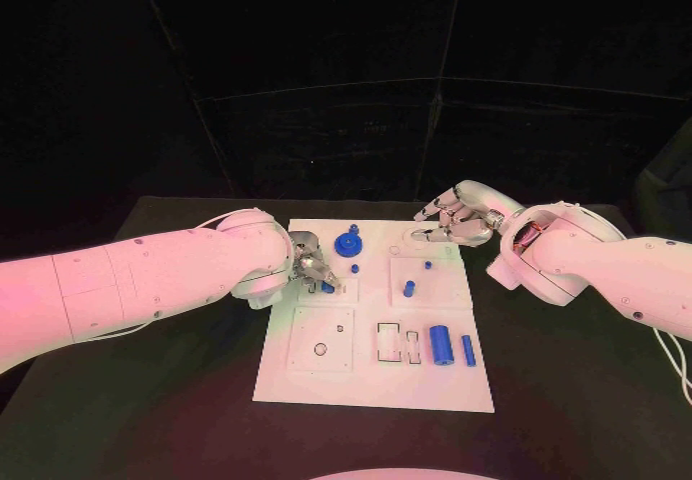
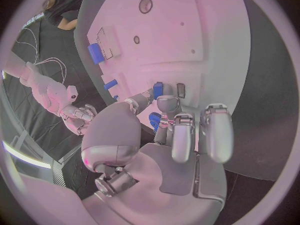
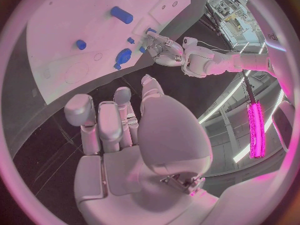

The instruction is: Assemble the parts on the task board

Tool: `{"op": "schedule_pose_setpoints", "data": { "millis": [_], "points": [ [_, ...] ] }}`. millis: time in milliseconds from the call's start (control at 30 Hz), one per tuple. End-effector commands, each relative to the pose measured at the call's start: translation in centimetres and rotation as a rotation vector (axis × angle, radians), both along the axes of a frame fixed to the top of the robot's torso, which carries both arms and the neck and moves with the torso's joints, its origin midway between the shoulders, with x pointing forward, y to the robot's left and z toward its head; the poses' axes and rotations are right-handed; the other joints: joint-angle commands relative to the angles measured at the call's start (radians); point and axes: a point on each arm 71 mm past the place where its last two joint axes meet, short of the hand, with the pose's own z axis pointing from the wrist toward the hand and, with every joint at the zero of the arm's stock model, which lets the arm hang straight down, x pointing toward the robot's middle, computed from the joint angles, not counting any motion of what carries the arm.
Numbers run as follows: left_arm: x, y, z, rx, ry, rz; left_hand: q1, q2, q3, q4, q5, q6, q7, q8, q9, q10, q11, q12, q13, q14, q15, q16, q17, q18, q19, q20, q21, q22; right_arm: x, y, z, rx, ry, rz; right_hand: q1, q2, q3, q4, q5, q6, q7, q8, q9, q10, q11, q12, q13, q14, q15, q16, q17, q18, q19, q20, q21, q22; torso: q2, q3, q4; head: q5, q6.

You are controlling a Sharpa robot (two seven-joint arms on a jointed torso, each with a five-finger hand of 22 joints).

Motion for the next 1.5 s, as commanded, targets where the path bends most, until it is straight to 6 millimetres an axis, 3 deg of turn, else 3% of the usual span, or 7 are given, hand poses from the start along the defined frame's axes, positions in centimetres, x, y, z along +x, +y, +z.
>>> {"op": "schedule_pose_setpoints", "data": {
  "millis": [33, 633, 1200, 1333, 1500],
  "points": [
    [-0.13, -0.11, -0.31, 0.021, 0.021, -0.015, -0.014, 0.002, 0.006, -0.001, 0.003, 0.009, -0.002, -0.003, -0.004, 0.008, -0.001, 0.005, 0.003, 0.105, -0.009, 0.006, 0.263, -0.012, 0.027, -0.005, 0.006, 0.014, -0.01, 0.19, 0.11, -0.001, -0.003, 0.01, 0.004, 0.005, -0.007, 0.002, -0.007, -0.001, -0.005, 0.006, 0.002, -0.005, 0.0, -0.001, -0.001, -0.003, 0.0, -0.004, -0.001, 0.014, -0.008, 0.001, -0.003, -0.001, 0.0, 0.0004, -0.0008, -0.001, 0.0],
    [0.08, -0.19, -0.32, 0.022, 0.018, -0.012, -0.058, -0.012, -0.031, 0.03, 0.002, 0.026, -0.003, -0.006, -0.025, 0.016, -0.003, 0.022, 0.02, 0.105, -0.009, 0.006, 0.263, -0.013, 0.028, -0.005, 0.009, 0.02, 0.01, 0.29, 0.11, 0.0, -0.005, 0.012, 0.003, 0.006, -0.009, 0.003, -0.007, -0.001, -0.005, 0.006, 0.002, -0.006, 0.0, -0.002, -0.002, -0.003, 0.0, -0.007, -0.003, 0.014, -0.009, 0.001, -0.005, -0.003, -0.001, -0.0005, 0.0002, -0.003, -0.003],
    [0.27, -0.04, -0.29, 0.02, 0.011, 0.001, -0.138, -0.02, -0.106, 0.101, -0.003, 0.044, -0.003, -0.008, -0.055, 0.022, -0.001, 0.035, 0.031, 0.105, -0.008, 0.006, 0.263, -0.014, 0.03, -0.005, 0.014, 0.031, -0.02, 0.35, 0.13, 0.001, -0.005, 0.015, -0.009, 0.003, -0.023, 0.015, -0.015, -0.001, -0.004, 0.008, 0.002, -0.004, 0.0, 0.003, -0.002, -0.001, 0.0, -0.009, -0.002, 0.014, -0.007, 0.001, -0.009, -0.005, -0.001, 0.0009, 0.0, -0.003, -0.005],
    [0.33, -0.01, -0.26, 0.018, 0.006, 0.005, -0.15, -0.019, -0.119, 0.113, -0.012, 0.046, -0.003, -0.007, -0.061, 0.022, -0.001, 0.036, 0.032, 0.105, -0.008, 0.006, 0.263, -0.015, 0.031, -0.004, 0.014, 0.032, -0.03, 0.35, 0.13, 0.001, -0.006, 0.014, -0.009, 0.004, -0.024, 0.016, -0.014, -0.001, -0.004, 0.008, 0.001, -0.005, 0.0, 0.002, -0.003, -0.001, 0.0, -0.009, -0.002, 0.014, -0.008, 0.001, -0.01, -0.006, 0.0, -0.0004, 0.0002, -0.004, -0.004],
    [0.41, 0.06, -0.24, 0.015, 0.001, 0.01, -0.176, -0.031, -0.166, 0.137, -0.018, 0.05, -0.003, -0.005, -0.07, 0.023, -0.001, 0.039, 0.033, 0.105, -0.008, 0.006, 0.263, -0.015, 0.031, -0.004, 0.015, 0.035, -0.03, 0.32, 0.14, 0.002, -0.007, 0.013, -0.01, 0.004, -0.025, 0.018, -0.015, -0.002, -0.004, 0.008, 0.001, -0.005, 0.001, 0.002, -0.004, -0.001, 0.0, -0.012, -0.004, 0.014, -0.008, 0.001, -0.01, -0.007, -0.001, -0.0004, -0.0004, -0.004, -0.003]
  ]
}}
